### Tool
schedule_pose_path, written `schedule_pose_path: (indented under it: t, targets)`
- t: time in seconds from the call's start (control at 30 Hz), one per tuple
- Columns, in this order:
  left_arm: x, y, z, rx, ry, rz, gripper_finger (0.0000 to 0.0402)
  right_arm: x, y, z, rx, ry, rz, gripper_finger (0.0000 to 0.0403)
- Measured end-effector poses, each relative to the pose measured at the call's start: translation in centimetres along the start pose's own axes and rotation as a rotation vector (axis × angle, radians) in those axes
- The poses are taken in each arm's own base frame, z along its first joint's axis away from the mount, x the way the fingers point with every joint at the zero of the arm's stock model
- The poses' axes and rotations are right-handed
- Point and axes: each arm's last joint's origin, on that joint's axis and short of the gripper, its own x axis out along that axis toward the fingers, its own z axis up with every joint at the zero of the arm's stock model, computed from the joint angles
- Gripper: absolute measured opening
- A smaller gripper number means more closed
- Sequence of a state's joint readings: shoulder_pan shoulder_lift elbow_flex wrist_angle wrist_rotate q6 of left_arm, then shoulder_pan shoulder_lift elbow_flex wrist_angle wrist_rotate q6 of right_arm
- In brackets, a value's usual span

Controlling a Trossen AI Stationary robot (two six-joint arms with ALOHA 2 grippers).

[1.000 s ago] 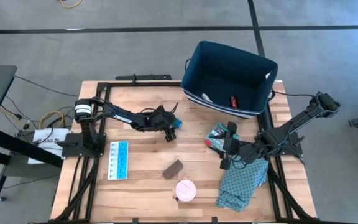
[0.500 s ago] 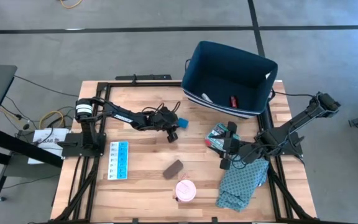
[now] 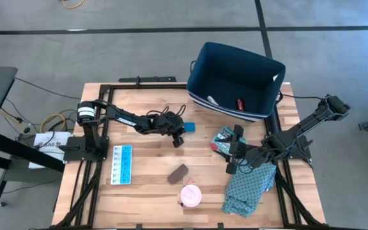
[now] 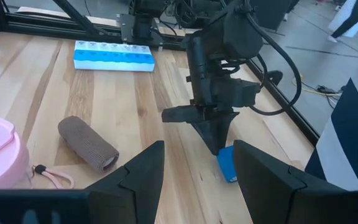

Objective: Pick & place medical supplies in basket/bin
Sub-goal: Put the blue bandage into the white bin

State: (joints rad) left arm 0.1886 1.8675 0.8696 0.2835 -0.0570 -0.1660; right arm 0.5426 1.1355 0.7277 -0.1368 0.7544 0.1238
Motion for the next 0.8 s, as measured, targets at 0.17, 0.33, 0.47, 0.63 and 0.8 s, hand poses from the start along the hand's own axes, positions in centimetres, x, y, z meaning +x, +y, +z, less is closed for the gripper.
schedule_pose_path:
  t: [0.17, 0.33, 0.47, 0.63, 0.8]
  targets:
    - [0.0, 0.0, 0.0, 0.015, 0.0, 0.0, 0.0092, 0.0, 0.02, -0.01, 0.0, 0.001, 0.007, 0.0182]
    - [0.0, 0.0, -0.01, 0.016, 0.001, 0.001, 0.0134, 0.0, 0.07, -0.01, 0.001, 0.003, 0.024, 0.0182]
    - [0.0, 0.0, -0.01, 0.003, 0.001, 0.001, 0.0164, 0.0, 0.07, -0.02, 0.007, 0.004, 0.024, 0.0182]
    - [0.0, 0.16, -0.02, 0.014, -0.004, 0.053, 0.0189, 0.0, 0.07, -0.01, 0.008, 0.004, 0.026, 0.0182]
    - [-0.16, 0.28, 0.14, 0.062, -0.014, 0.1, 0.02, 0.0, 0.11, -0.02, 0.009, 0.006, 0.039, 0.0182]
